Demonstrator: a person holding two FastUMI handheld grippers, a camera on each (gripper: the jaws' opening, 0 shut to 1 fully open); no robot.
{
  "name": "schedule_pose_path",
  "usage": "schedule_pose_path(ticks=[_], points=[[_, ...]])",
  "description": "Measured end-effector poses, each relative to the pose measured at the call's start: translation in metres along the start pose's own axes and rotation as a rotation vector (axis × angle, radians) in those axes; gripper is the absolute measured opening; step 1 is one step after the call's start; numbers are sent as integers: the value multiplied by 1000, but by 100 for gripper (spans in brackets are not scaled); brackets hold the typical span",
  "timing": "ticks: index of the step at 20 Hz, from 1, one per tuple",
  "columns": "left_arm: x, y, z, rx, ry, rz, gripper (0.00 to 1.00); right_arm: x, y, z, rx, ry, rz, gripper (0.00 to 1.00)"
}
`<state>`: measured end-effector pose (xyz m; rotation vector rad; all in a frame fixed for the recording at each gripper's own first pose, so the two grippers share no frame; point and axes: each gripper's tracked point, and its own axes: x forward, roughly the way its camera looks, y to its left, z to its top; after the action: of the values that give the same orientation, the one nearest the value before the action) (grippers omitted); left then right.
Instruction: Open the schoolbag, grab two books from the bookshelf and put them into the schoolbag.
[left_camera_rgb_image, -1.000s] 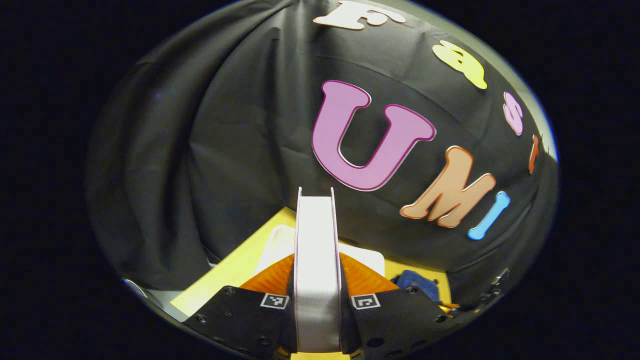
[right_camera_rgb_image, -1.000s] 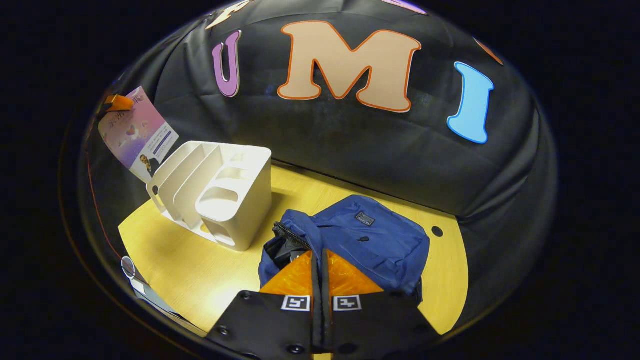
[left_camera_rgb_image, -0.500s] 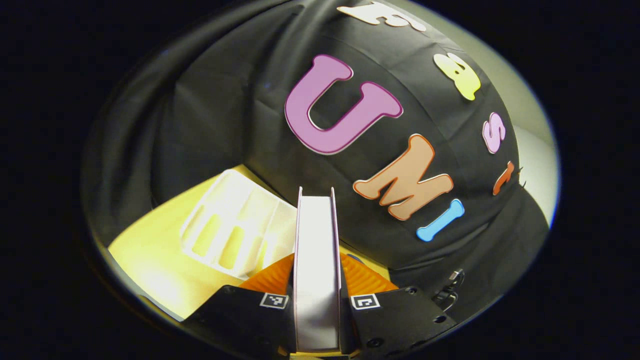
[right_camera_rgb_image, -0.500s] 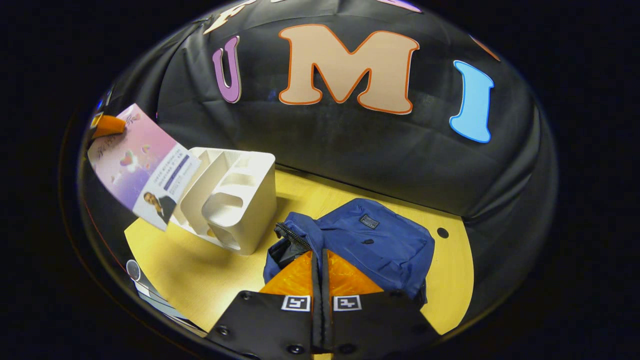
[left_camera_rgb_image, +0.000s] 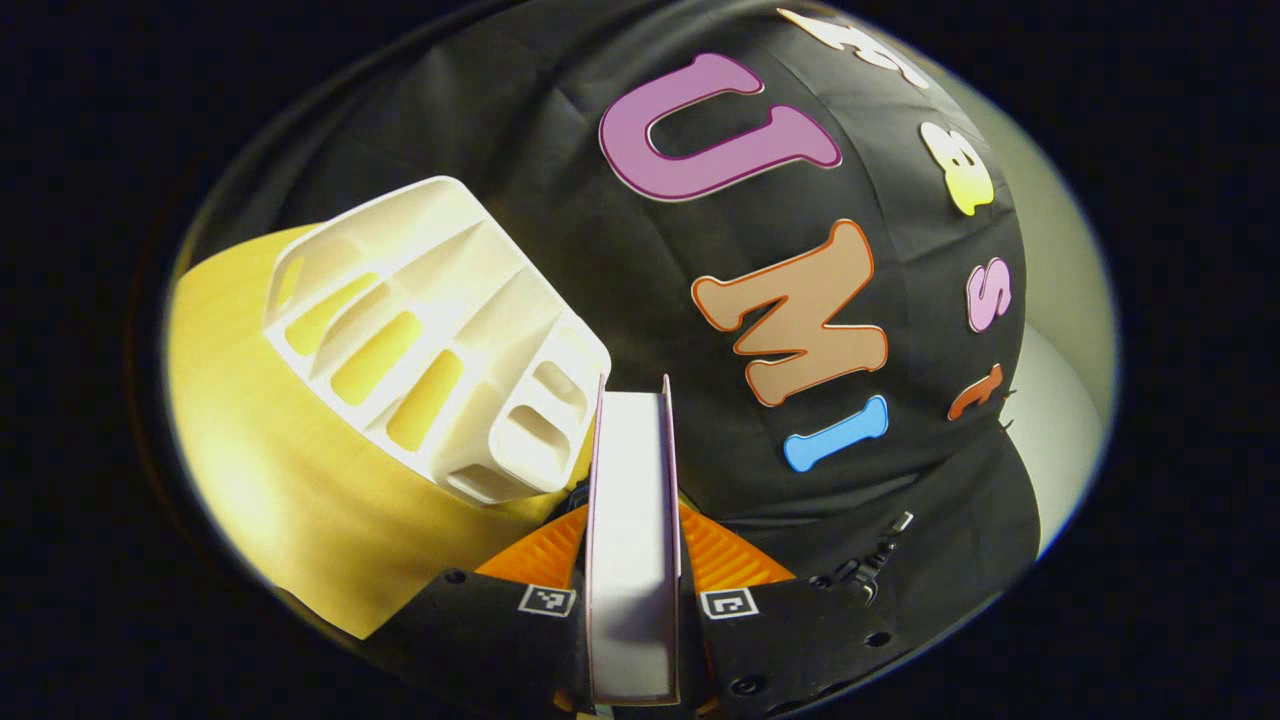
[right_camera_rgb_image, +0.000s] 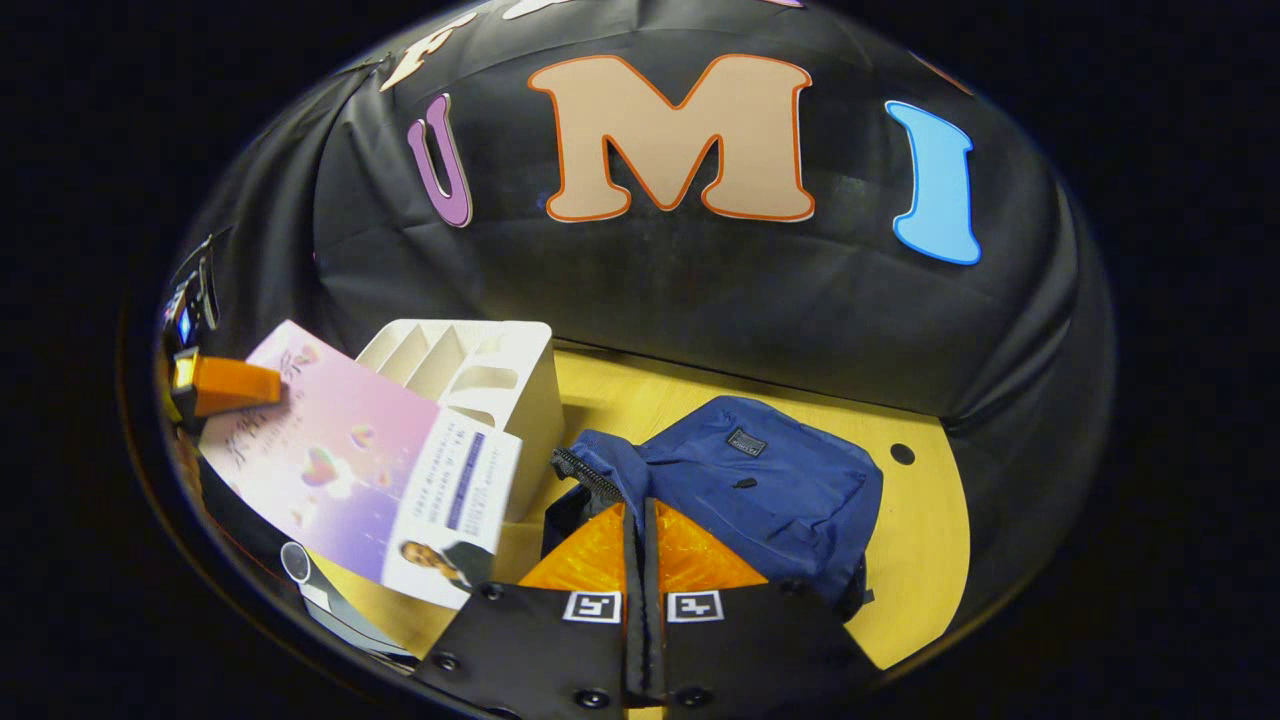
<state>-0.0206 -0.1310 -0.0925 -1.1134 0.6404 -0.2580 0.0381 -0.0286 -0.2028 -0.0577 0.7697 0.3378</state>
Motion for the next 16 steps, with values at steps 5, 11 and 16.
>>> schedule_pose_path(ticks=[5,11,16], points=[[32,13,-35,-123,-51,-17,30,-1,-1,5,56,-2,14,3],[67,28,-89,-188,-61,-12,31,-1,1,8,91,-2,18,3],[88,23,-128,-185,-55,-22,31,-4,4,9,97,1,36,3]])
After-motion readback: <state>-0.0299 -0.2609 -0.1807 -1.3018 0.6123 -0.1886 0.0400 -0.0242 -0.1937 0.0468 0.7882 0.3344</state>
